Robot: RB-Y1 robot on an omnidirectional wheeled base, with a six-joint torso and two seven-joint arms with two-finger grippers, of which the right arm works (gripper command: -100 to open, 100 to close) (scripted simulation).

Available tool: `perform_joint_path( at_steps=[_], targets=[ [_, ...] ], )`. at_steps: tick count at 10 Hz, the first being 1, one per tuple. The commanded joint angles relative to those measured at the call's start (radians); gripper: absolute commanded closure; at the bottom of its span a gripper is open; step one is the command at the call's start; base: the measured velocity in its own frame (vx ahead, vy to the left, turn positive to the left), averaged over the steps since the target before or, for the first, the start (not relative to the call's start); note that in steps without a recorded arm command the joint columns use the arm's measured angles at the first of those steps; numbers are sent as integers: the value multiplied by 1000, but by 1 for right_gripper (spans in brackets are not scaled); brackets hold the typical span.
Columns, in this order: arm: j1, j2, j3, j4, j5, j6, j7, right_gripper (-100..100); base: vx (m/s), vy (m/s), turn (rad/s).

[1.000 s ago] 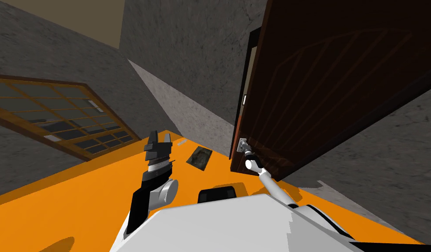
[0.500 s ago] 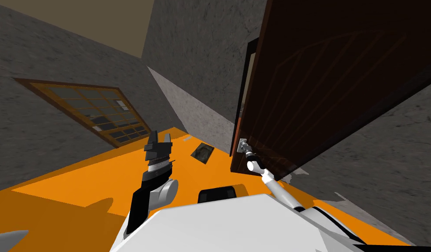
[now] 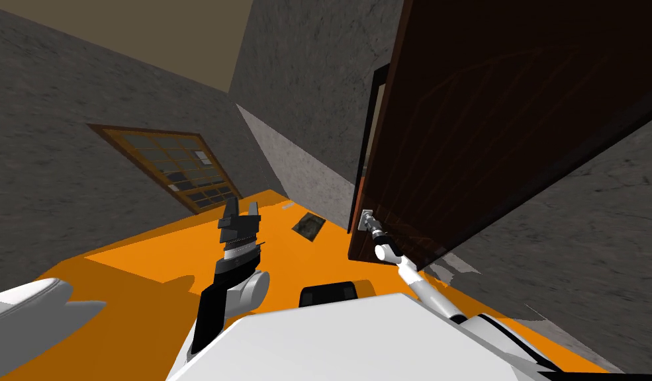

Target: Pull the door open

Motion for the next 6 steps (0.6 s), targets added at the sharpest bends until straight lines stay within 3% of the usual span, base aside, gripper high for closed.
perform_joint_path(
  at_steps=[1,6],
  targets=[
    [6,-13,20,-5,2,-7,-19,100,-207,-49,117],
    [25,-56,70,-31,7,-21,-68,100,-197,-69,106]
  ],
)
